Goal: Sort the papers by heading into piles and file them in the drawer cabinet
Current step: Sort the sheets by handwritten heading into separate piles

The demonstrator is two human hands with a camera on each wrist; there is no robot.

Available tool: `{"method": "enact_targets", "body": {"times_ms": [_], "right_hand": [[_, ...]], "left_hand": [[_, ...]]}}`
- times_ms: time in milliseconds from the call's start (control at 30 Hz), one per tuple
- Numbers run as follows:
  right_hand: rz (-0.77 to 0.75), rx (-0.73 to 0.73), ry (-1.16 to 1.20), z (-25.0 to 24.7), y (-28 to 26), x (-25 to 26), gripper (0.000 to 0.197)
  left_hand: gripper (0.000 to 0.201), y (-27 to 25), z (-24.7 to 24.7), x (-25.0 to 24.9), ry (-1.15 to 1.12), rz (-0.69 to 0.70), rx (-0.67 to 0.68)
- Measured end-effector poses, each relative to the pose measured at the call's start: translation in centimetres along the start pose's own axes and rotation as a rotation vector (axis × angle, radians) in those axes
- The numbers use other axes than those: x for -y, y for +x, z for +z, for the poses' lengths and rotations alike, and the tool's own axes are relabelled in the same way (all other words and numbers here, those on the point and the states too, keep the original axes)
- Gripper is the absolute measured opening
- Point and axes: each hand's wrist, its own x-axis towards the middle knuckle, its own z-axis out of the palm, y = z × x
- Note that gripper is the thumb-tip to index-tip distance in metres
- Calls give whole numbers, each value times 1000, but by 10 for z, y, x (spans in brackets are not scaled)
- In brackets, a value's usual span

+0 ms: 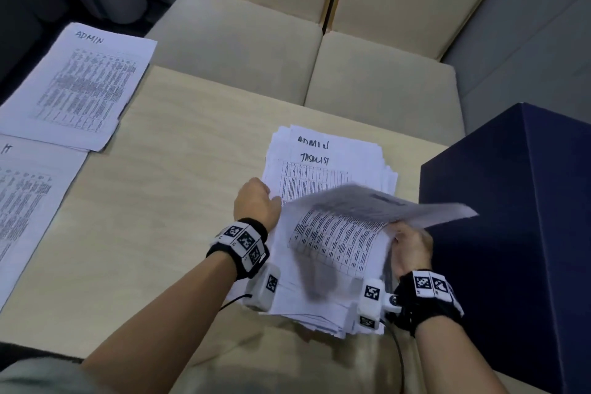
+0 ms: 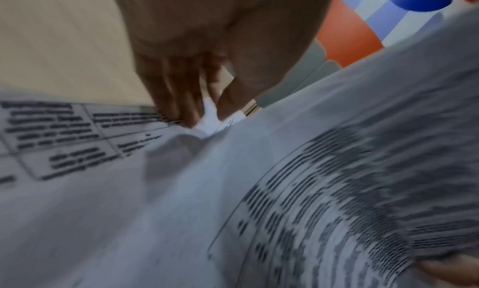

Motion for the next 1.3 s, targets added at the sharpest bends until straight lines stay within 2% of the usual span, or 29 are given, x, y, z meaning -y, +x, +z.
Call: {"method": "enact_targets", "body": {"times_ms": [67, 100, 200, 267, 400, 500, 567, 633, 767, 900, 1033, 1100, 1167, 1267, 1300], "right_hand": [[7, 27, 33, 2, -7, -1, 22], [15, 49, 35, 3, -10, -2, 27], [33, 53, 0, 2, -16, -7, 33], [21, 19, -23, 0, -19, -6, 31], [-22, 53, -129, -3, -26, 3, 31], [-42, 50, -230, 1, -20, 8, 18], [-54, 57, -287, 8, -14, 8, 24], [-59, 79, -296, 18, -15, 9, 28], [-59, 126, -187, 43, -24, 5, 26], [-12, 152, -138, 57, -15, -3, 30], [38, 181, -145, 58, -16, -5, 22], [44, 210, -117, 58, -12, -9, 22], [60, 228, -122, 59, -8, -12, 24], [85, 215, -122, 64, -4, -11, 39], [88, 222, -123, 64, -3, -12, 36]], "left_hand": [[51, -3, 6, 2, 173, -55, 81], [61, -5, 8, 2, 220, -63, 98], [72, -2, 12, 3, 281, -80, 106], [68, 5, 10, 6, 310, -68, 131], [55, 20, -3, 14, 427, 31, 221], [37, 42, -20, 7, 365, 85, 132], [30, 63, -31, -8, 254, 168, 37], [25, 87, -39, -28, 204, 273, 12], [30, 129, -37, -63, 235, 426, 127], [29, 156, -22, -76, 284, 379, 237], [6, 162, -13, -85, 345, 417, 193], [18, 161, -13, -90, 336, 489, 129], [20, 162, -14, -94, 342, 576, 103], [16, 163, -18, -100, 343, 624, 187], [17, 163, -20, -99, 342, 622, 227]]}}
